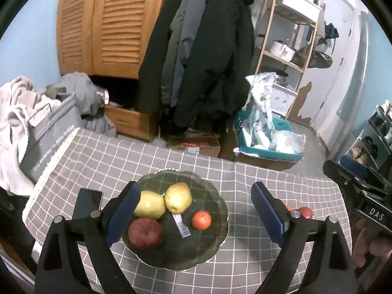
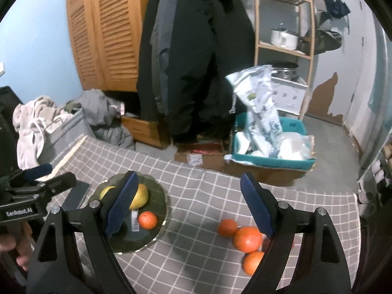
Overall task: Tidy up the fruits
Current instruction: 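Withdraw both tools from the bowl toward the remaining oranges and apple, then move the right tool to the dark red apple while the left tool approaches the oranges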
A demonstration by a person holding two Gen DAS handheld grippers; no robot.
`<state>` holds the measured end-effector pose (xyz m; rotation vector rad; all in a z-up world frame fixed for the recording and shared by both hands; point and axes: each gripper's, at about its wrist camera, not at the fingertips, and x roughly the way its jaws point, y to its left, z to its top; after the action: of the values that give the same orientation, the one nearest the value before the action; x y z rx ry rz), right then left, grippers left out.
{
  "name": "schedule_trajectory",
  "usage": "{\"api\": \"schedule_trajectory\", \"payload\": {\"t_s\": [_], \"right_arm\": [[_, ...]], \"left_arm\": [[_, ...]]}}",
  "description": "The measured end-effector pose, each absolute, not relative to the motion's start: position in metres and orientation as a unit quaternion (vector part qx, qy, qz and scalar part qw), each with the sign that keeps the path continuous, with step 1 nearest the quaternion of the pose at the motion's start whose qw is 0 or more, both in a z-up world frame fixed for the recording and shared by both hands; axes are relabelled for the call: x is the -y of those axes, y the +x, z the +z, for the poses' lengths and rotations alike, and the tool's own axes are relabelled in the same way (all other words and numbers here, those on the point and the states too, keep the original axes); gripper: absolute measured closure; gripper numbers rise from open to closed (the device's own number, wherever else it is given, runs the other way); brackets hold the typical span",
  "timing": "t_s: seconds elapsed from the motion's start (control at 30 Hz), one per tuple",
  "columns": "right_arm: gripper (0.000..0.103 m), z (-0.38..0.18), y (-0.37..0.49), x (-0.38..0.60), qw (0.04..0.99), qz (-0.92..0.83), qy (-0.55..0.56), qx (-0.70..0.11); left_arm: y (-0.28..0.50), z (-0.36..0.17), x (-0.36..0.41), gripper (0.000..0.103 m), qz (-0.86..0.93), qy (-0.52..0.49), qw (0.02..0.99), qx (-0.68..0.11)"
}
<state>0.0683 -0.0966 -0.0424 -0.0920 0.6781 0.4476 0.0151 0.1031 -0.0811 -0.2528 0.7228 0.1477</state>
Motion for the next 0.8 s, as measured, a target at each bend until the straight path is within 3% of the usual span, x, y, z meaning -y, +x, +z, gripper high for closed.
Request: {"api": "schedule_trajectory", "payload": {"t_s": [0.2,0.8], "right_arm": [[0.019,-0.029,0.058,0.121,0.925,0.204,-0.046,-0.318],[0.019,-0.015,0.038,0.206,0.945,0.132,-0.044,-0.296]], "left_arm": [[0.014,-0.064,-0.08,0.002,0.068,-0.098,0.936,-0.332],[0.026,-0.046,-0.005,0.001,0.023,-0.046,0.944,-0.325]]}}
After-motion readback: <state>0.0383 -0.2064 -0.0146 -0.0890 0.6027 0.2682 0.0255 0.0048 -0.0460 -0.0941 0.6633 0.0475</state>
